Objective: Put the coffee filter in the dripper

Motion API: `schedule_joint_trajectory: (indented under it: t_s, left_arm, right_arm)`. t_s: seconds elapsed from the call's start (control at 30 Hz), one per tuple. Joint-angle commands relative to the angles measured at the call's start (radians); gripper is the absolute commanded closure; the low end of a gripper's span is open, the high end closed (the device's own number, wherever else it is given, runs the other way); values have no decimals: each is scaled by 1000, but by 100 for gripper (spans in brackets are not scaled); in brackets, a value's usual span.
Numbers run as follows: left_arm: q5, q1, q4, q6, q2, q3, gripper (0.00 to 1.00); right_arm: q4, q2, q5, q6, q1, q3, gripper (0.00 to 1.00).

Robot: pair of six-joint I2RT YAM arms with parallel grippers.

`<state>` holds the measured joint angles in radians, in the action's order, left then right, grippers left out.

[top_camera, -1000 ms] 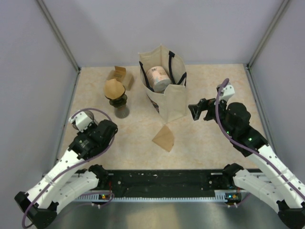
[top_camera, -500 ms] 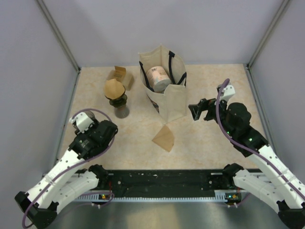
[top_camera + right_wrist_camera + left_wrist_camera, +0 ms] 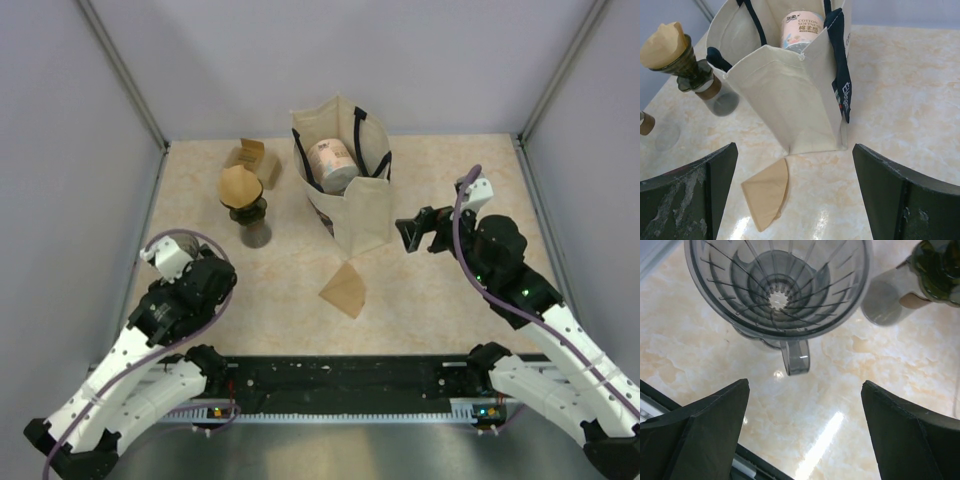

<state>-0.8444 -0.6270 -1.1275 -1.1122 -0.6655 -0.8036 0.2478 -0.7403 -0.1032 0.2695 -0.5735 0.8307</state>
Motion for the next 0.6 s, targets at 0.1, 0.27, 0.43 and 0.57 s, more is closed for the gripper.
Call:
schedule_joint_trajectory:
  t_s: [0.1, 0.27, 0.43, 0.57]
  left_arm:
    - [374, 4, 99, 253, 72, -92, 1]
    - [720, 4, 316, 377, 99, -20, 2]
    - [982, 1, 562, 405, 47, 52, 1]
    - [1036, -8, 733, 376, -99, 90, 1]
  right_arm:
    - [-6, -19, 25, -1, -3, 7, 1]
    - [25, -31, 56, 14, -3, -2, 1]
    - [45, -31, 130, 23, -3, -34, 1]
    - [35, -50, 166, 86, -3, -91, 1]
